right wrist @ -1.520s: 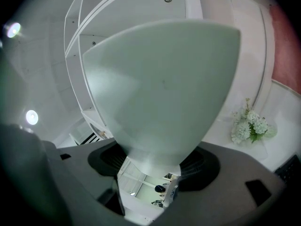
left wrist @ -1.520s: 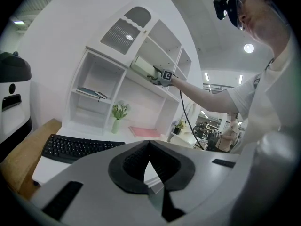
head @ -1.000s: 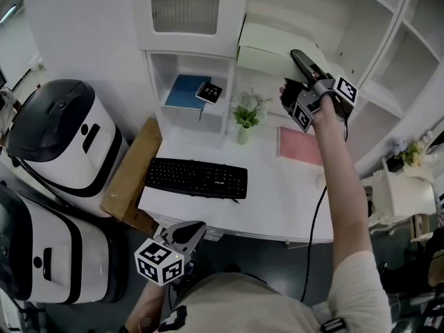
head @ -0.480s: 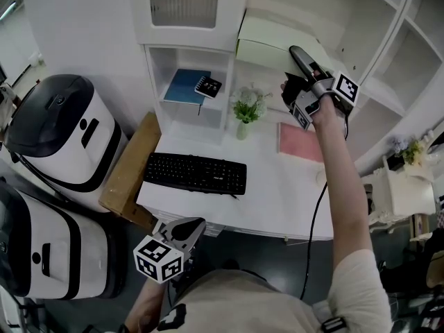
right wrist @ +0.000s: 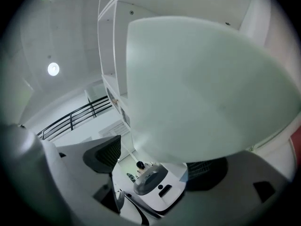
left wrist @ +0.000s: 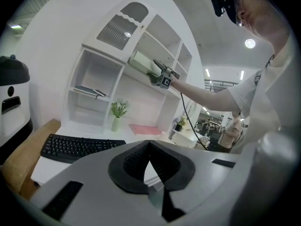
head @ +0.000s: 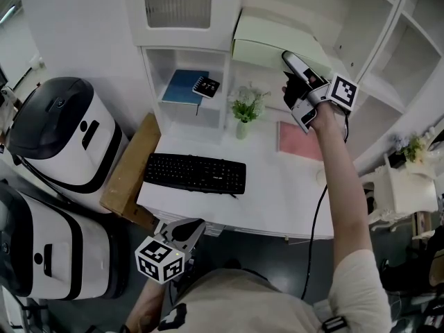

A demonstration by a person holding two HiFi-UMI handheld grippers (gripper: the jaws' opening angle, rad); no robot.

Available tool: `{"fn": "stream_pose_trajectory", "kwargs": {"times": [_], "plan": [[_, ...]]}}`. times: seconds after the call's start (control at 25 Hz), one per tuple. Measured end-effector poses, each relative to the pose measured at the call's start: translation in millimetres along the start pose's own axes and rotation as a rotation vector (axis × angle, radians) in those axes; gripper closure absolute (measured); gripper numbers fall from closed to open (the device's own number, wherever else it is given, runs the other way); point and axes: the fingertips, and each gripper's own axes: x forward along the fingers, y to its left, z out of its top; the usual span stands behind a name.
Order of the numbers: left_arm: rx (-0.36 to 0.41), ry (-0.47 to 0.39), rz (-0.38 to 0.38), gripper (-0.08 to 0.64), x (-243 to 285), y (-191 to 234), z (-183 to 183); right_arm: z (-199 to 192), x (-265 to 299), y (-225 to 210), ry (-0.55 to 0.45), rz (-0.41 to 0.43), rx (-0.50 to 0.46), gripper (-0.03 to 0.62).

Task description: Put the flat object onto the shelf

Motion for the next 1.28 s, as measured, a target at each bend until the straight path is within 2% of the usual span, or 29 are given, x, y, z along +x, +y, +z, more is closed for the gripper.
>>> {"fn": "stream_pose_trajectory", "kwargs": {"times": [0.16, 0.28, 0.44, 0.6, 0.96, 1.12, 1.28], "plan": [[0.016, 0.005, 0.003, 0.546, 1, -3, -1, -7, -1, 2, 0.058, -0.007, -0.118, 0.186], [0.020, 0.009, 0.006, 0.546, 2, -5, -2, -10, -1, -4, 0.108, -0.063, -0.211, 0.186], [0.026, 0.014, 0.015, 0.546, 1, -7, -4, -13, 1, -14, 0.148, -0.150, -0.276, 0.187], [0.030, 0.011, 0.023, 0.546, -1, -10, -5, -14, 1, -28, 0.143, -0.238, -0.261, 0.189], [0.019, 0.002, 0.057, 0.546, -11, -7, -8, -18, 7, -31, 0.132, -0.199, -0.174, 0.187], [0.021, 0.002, 0.060, 0.546, -12, -7, -8, -17, 5, -33, 0.093, -0.204, -0.202, 0.183], [0.026, 0.000, 0.055, 0.546, -13, -7, -7, -17, 3, -26, 0.079, -0.181, -0.191, 0.167]]}}
